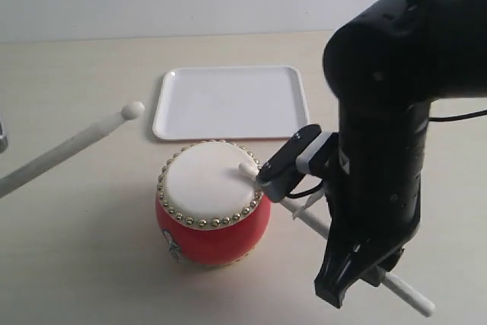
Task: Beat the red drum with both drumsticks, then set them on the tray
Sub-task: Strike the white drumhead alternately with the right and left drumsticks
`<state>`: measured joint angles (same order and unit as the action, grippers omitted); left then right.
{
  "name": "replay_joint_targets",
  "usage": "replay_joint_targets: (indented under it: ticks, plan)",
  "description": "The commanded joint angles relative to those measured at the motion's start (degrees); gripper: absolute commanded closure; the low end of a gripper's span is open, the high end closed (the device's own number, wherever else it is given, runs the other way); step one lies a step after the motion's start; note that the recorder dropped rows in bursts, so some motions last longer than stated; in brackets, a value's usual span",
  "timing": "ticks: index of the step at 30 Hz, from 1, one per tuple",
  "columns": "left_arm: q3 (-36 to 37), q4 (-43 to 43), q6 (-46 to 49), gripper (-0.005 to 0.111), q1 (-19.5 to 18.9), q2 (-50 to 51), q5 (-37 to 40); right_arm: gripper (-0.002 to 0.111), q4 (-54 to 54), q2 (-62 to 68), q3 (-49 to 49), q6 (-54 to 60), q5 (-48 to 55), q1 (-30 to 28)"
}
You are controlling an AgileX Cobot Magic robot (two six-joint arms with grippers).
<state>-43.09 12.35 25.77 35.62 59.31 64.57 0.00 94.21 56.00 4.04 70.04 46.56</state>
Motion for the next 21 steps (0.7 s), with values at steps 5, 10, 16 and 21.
replay_joint_targets:
  ticks: [5, 10, 16, 21]
  plan:
    - [3.26, -1.67, 2.35, 0.107, 0.31, 1.58, -11.14, 0.108, -0.79, -6.44, 5.88, 0.39, -0.08, 0.12]
    - [3.16, -2.62, 3.98, 0.107, 0.31, 13.30, -11.59, 0.108, -0.53, -16.67, 10.03, 0.39, -0.08, 0.12]
    - [0.89, -0.93, 2.66, 0.107, 0.31, 26.31, -5.36, 0.108, -0.64, -23.41, 13.05, 0.39, -0.08, 0.12]
    - [-2.56, -0.71, -1.41, 0.107, 0.31, 26.62, 2.26, 0.108, -0.64, -21.96, 12.00, 0.49, -0.08, 0.12]
